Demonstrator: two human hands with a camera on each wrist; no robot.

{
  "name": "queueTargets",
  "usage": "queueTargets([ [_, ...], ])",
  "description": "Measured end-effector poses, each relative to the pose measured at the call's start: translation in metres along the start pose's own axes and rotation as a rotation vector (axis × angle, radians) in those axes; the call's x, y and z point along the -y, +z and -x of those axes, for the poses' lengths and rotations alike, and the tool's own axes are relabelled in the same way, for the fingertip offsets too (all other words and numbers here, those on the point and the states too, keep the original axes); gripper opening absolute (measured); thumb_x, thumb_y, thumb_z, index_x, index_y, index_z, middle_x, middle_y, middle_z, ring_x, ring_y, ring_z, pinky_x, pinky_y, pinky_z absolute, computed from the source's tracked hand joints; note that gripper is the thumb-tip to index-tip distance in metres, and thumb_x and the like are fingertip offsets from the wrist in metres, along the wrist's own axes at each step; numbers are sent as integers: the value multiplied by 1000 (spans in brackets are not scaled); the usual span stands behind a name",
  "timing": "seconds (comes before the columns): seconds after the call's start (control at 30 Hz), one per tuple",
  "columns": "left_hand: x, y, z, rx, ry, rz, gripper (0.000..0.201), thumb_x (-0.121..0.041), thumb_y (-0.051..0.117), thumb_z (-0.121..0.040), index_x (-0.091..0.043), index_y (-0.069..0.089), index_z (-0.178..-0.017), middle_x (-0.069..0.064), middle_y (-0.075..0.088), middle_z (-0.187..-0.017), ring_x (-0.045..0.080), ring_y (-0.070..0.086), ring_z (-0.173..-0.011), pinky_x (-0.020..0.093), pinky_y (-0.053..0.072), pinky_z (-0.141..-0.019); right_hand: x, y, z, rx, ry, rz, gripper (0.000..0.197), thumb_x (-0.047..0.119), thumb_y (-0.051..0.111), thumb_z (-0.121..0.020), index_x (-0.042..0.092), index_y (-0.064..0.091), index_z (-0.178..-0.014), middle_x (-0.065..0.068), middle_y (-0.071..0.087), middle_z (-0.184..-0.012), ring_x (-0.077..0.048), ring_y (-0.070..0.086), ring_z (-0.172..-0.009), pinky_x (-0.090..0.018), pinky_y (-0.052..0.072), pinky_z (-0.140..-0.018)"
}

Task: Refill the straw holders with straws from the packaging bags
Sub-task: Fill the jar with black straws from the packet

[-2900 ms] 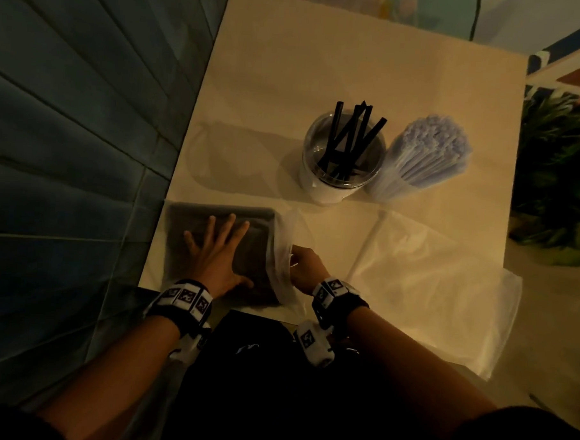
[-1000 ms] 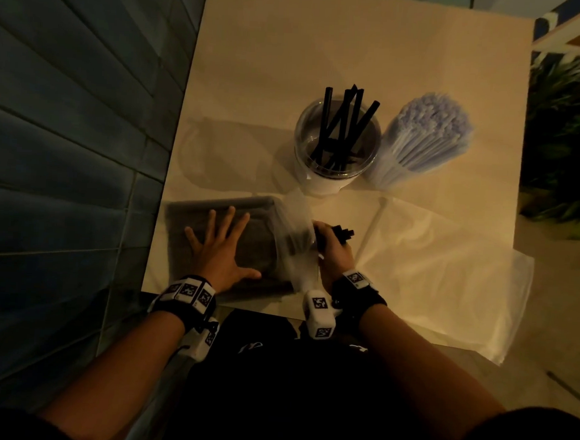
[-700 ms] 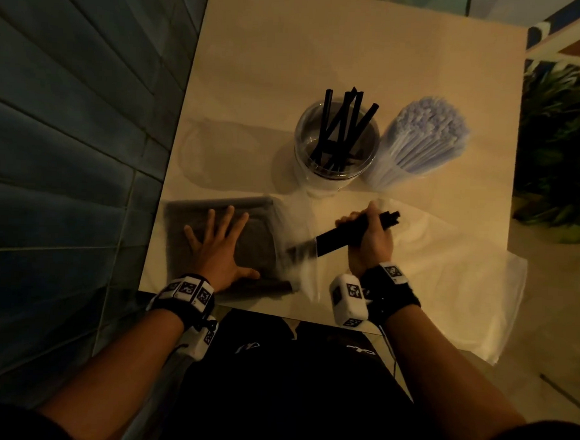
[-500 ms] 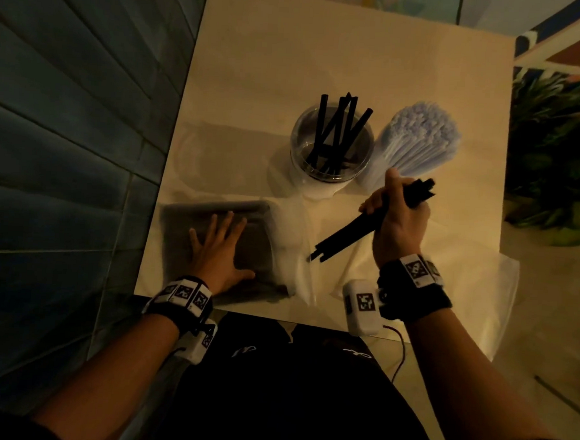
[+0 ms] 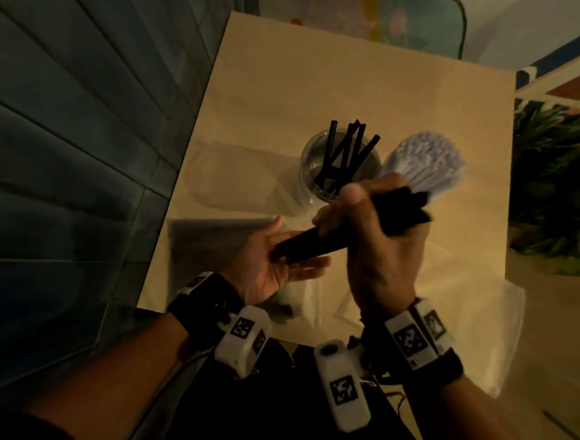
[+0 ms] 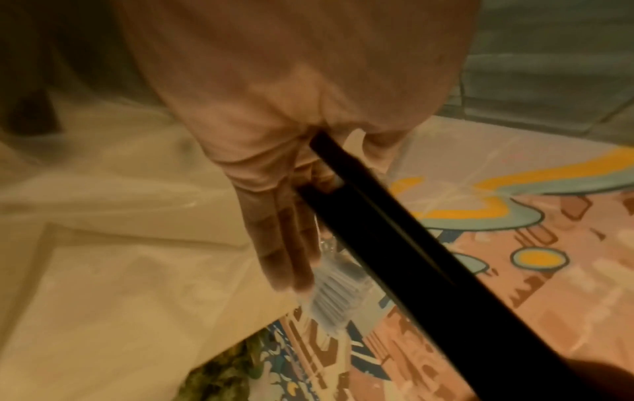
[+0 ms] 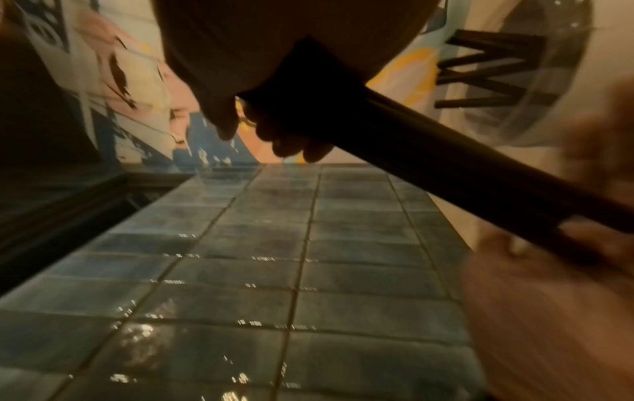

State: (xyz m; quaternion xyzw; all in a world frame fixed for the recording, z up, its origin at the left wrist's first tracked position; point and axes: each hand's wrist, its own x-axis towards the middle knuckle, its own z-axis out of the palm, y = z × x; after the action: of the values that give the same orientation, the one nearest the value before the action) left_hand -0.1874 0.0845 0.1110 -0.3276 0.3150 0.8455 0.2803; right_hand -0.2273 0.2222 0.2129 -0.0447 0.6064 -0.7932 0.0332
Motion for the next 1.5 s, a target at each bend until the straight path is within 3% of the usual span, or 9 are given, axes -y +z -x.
queueTargets([
  [0.2,2,11,8,-62,67,-283,34,-26,35,-102,-11,64,-96,12,64,-83,15,63,-66,26,51,-58,-21,1,10,130,108,79,16,17,66,-89,15,60,-75,-11,63,-61,-33,62,-55,-51,54,-57],
  [0.37,6,-9,-11,-198,191,-510,31,-32,45,-102,-13,64,-86,5,70,-74,22,67,-74,40,53,-73,-4,-10,-35,-35,-68,125,21,18,63,-91,14,55,-72,-15,56,-59,-36,57,-53,-55,52,-58],
  [0.47,6,-43,-24,-362,529,-1104,9,-34,64,-92,-26,63,-88,-4,68,-89,15,64,-87,40,51,-82,1,-19,-79,-169,-149,176,22,21,66,-91,13,55,-74,-21,56,-67,-45,57,-62,-58,52,-65],
  [0.53,4,-69,-25,-425,635,-1543,36,-43,73,-81,-26,58,-110,-3,60,-115,18,56,-109,40,46,-96,-7,-21,-101,-201,-139,216,21,19,66,-93,14,57,-74,-15,60,-66,-34,60,-60,-48,55,-62],
  [0.7,7,-122,-19,-439,224,-1904,127,-69,78,-55,-41,1,-153,-7,-8,-163,21,-6,-151,61,2,-118,-62,-25,-134,-178,21,399,26,26,69,-91,14,60,-70,-6,65,-66,-20,65,-60,-38,56,-62],
  [0.87,22,-152,-17,-438,139,-2008,139,-81,72,-48,-40,-11,-153,-8,-26,-160,22,-24,-148,67,-6,-114,-85,-35,-142,-149,25,549,21,29,72,-89,11,63,-92,6,66,-83,4,61,-71,-11,48,-67],
  [1.1,15,-148,-24,-416,111,-1999,136,-79,72,-53,-40,-12,-153,-10,-26,-160,22,-24,-148,68,-7,-114,-34,-62,-94,-276,-280,649,17,20,62,-96,4,59,-100,-6,66,-95,-14,67,-88,-24,56,-79],
  [1.37,17,-146,-24,-427,108,-1998,134,-78,72,-56,-40,-14,-152,-12,-32,-157,21,-27,-147,67,-9,-114,-155,-103,23,188,570,809,21,5,51,-96,19,64,-89,-2,70,-76,-12,67,-65,-33,57,-69],
  [1.5,17,-146,-25,-428,108,-2001,135,-77,73,-55,-41,-13,-152,-13,-31,-157,20,-26,-147,68,-8,-114,-196,-92,47,279,702,659,28,-1,56,-89,23,67,-80,0,70,-74,-16,67,-65,-37,57,-65],
])
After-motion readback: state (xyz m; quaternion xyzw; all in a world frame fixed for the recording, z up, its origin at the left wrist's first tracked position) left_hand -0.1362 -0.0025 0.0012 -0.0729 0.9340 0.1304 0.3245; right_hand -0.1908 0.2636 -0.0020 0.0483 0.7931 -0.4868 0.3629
